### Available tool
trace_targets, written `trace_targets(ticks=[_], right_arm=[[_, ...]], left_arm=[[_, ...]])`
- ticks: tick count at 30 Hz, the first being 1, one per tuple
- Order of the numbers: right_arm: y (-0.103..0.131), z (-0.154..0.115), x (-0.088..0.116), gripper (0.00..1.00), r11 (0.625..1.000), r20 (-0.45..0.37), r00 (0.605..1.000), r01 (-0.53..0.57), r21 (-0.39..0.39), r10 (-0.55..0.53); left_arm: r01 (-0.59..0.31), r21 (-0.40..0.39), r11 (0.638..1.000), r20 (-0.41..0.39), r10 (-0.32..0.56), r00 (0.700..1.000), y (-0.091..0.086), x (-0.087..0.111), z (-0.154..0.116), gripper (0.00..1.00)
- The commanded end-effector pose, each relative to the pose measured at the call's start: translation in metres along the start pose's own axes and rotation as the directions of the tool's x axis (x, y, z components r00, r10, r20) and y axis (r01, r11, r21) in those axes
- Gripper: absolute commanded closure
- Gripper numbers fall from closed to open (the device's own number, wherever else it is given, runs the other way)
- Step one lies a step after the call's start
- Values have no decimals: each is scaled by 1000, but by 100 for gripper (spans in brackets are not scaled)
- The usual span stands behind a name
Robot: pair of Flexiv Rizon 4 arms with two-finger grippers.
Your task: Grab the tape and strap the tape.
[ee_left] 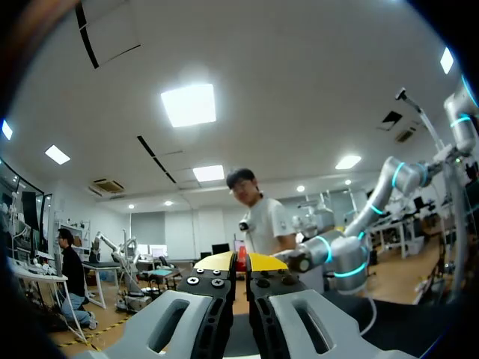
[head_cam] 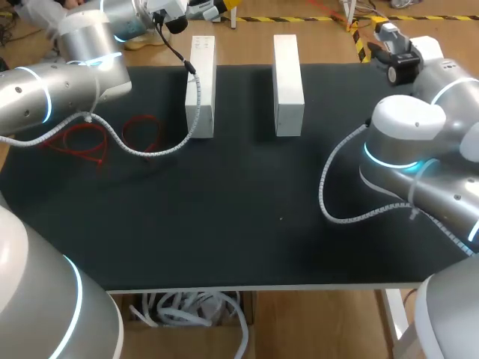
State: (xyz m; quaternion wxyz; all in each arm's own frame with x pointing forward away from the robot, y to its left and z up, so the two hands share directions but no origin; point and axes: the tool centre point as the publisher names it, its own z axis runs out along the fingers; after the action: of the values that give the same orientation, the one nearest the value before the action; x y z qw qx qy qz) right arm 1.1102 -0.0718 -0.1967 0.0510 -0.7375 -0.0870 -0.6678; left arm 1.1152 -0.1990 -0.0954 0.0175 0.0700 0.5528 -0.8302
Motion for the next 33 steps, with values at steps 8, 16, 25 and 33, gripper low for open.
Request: trace_targets(ticks=[8, 16, 25, 33], right_arm=[[0, -1, -2, 62, 1000, 12, 1000, 4, 3, -4], [-1, -3, -4, 69, 1000, 20, 1000, 6, 8, -6], [-1, -4, -4, 86, 1000, 25, 1000, 10, 9, -10], [-1, -4, -5, 92, 1000, 26, 1000, 13, 9, -13]], left_arm=[[-1, -2, 1000, 6, 1, 1000, -1, 2, 1, 100], [-1, -2, 1000, 6, 1, 1000, -1, 2, 1, 100], [-1, -2, 1000, 6, 1, 1000, -1, 2, 1, 100], [-1, -2, 1000, 6, 1, 1000, -1, 2, 1, 100]])
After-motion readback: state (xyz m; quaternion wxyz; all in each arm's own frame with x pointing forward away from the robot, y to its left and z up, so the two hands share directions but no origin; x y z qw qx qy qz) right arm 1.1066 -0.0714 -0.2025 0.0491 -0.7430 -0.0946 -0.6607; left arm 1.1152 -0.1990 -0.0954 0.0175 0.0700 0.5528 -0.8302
